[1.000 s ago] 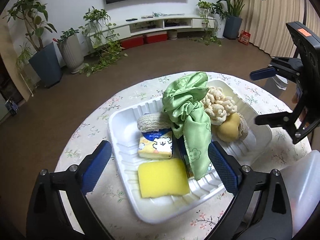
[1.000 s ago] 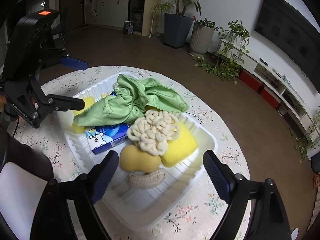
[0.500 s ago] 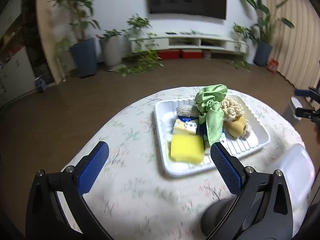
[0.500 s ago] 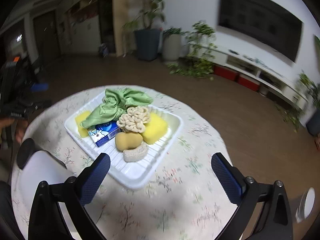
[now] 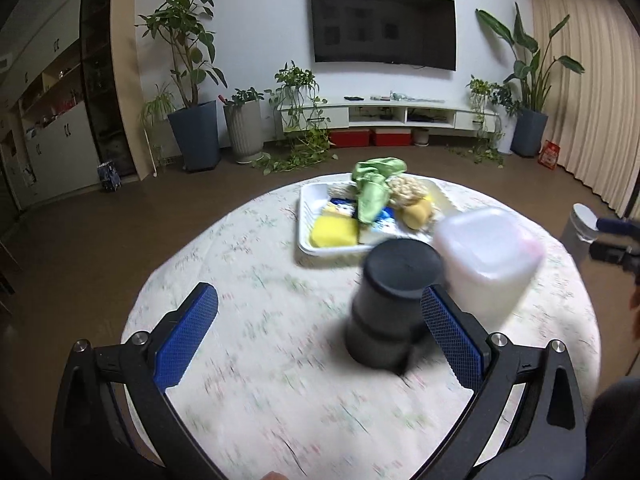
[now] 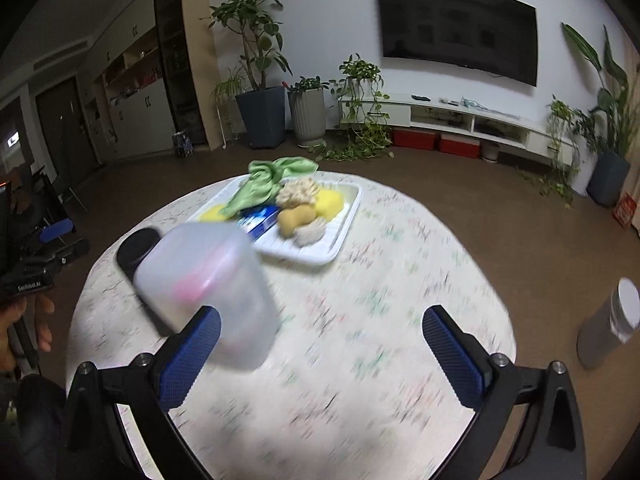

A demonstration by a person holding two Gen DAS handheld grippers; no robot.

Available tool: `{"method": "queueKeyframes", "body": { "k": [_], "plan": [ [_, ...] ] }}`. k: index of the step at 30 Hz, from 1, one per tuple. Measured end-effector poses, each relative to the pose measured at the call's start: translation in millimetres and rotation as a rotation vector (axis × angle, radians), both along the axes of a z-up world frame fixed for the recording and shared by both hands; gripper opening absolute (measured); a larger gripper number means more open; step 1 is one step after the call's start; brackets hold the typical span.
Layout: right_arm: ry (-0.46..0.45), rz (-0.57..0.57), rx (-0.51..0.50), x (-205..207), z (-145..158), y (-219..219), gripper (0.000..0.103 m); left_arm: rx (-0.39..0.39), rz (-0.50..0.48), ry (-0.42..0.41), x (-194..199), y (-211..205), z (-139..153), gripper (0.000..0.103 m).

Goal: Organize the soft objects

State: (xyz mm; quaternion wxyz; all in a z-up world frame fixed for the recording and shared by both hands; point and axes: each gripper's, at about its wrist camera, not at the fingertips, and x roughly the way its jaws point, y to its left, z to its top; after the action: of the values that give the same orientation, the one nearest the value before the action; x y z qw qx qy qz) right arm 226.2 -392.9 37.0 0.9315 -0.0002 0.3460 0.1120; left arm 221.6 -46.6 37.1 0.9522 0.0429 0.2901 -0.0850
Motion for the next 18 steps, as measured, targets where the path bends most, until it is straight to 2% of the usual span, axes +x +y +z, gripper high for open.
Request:
{"method": "queueKeyframes", "body": {
  "k": [4,10,15,18],
  "plan": [
    [-0.007,-0.032,0.029,-39,-10,18,0.103,-0.033,-0.003,0.004,-32,-10,-4,0.103],
    [-0.035,-0.082,0.047,-84,-18,48,0.103,-0.04,0.013,0.028,-65,-24,-16,0.103],
    [-0.068,-0.131,-0.014,-104,-24,72,0.103,-0.016,0.038,0.007,-88,-37,-23,0.103],
    [-0.089,-0.151,-0.022,-112,-23,80,0.103,-0.006,0.087,0.012,-94,-41,-28,0.103]
  ]
}}
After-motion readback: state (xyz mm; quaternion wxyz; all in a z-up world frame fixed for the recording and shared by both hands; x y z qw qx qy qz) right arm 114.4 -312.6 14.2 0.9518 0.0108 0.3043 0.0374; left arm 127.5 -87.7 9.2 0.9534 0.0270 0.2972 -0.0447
